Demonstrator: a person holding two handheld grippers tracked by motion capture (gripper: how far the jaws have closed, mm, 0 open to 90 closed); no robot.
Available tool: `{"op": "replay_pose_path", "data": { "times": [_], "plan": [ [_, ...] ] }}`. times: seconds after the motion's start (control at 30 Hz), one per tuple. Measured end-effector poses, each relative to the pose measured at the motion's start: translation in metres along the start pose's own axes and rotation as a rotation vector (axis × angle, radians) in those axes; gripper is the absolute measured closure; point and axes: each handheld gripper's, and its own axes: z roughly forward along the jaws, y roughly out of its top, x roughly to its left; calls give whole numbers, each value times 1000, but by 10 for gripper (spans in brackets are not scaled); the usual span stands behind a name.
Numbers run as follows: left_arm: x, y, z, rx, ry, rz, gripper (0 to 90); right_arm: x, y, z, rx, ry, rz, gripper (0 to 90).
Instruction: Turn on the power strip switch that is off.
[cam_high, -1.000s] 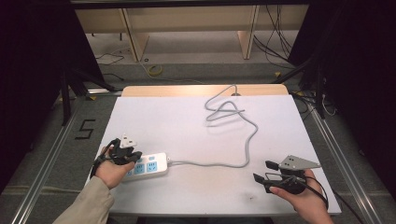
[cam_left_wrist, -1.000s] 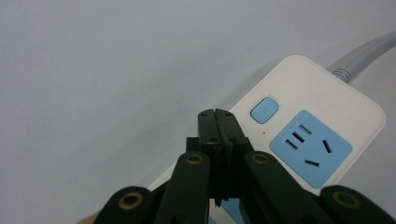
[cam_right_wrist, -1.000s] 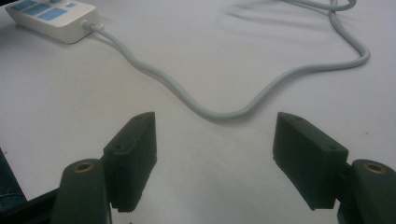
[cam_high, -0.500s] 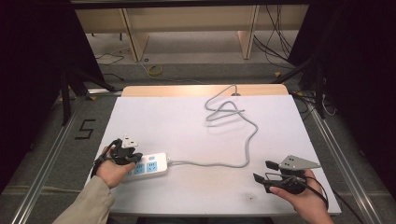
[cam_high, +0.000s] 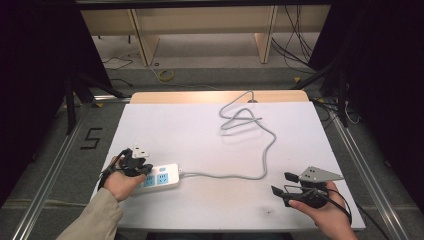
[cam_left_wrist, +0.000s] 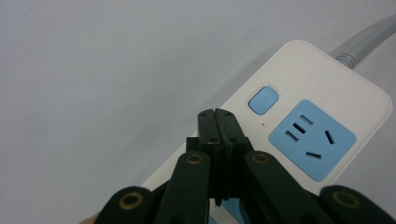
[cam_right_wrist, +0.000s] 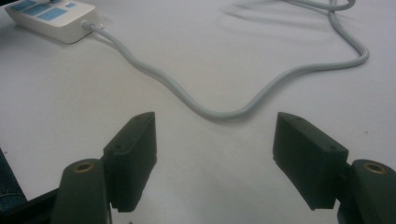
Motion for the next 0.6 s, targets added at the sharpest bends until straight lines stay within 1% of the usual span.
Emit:
{"op": "replay_pose_path", "data": {
  "times": [0.17,0.27,0.43,0.6],
  "plan": [
    [0,2,0,24,-2,10,900,0,0,0,1,0,-1,309],
    [-1,4,1,37,-2,28,900,0,0,0,4,2,1,309],
    [1,5,2,51,-12,24,900,1,0,0,5,3,-1,309],
    [1,7,2,65,-20,31,900,1,0,1,6,4,-1,309]
  ]
}}
